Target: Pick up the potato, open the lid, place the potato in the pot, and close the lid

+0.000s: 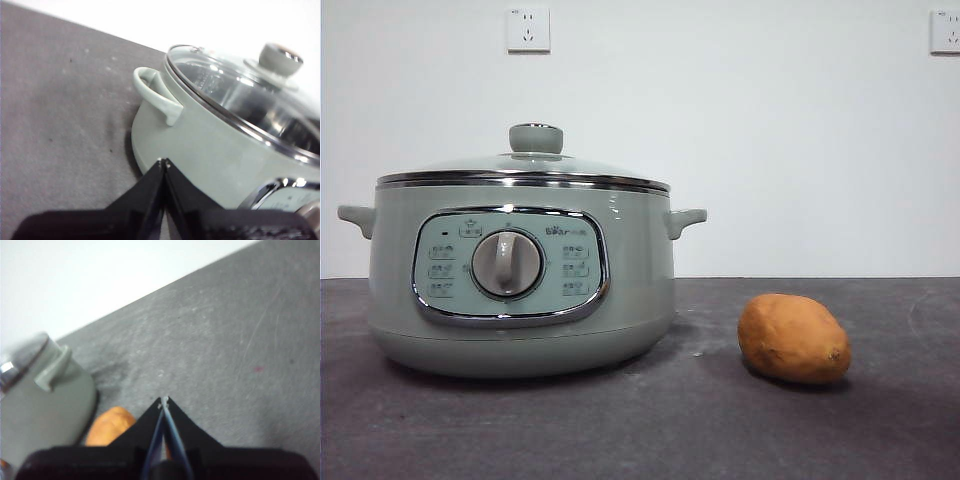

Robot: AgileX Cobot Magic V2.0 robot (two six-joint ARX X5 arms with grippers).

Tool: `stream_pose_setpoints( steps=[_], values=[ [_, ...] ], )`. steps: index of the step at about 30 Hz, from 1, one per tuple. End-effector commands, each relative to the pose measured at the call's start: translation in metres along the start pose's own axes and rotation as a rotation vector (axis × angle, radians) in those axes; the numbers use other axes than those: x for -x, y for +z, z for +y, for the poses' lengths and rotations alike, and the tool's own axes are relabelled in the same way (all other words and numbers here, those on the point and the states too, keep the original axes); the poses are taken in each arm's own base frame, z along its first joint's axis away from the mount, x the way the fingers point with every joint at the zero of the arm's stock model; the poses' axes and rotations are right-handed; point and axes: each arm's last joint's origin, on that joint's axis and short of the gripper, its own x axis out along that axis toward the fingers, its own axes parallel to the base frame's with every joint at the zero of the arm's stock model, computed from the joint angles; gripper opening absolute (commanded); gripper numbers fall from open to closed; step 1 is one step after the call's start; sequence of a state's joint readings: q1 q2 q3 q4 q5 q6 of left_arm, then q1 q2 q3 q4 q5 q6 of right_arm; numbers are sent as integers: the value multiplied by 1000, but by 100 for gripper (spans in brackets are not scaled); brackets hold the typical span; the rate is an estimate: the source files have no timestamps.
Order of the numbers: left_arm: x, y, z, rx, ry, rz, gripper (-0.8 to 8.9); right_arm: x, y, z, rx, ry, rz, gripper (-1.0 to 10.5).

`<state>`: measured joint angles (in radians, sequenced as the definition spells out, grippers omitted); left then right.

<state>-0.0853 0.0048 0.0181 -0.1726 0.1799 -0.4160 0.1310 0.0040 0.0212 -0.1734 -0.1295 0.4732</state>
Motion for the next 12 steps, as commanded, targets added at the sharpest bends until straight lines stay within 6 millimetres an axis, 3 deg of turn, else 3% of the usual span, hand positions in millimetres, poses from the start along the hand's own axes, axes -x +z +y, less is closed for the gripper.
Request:
stream_pose_setpoints(
  steps=[1, 12],
  values=[
    [-1, -4, 2, 73, 0, 9, -3, -1, -4, -2, -102, -7, 4, 1],
    [0, 1, -1, 67, -16, -9, -7, 0, 0, 0, -104, -7, 20, -10]
  ],
)
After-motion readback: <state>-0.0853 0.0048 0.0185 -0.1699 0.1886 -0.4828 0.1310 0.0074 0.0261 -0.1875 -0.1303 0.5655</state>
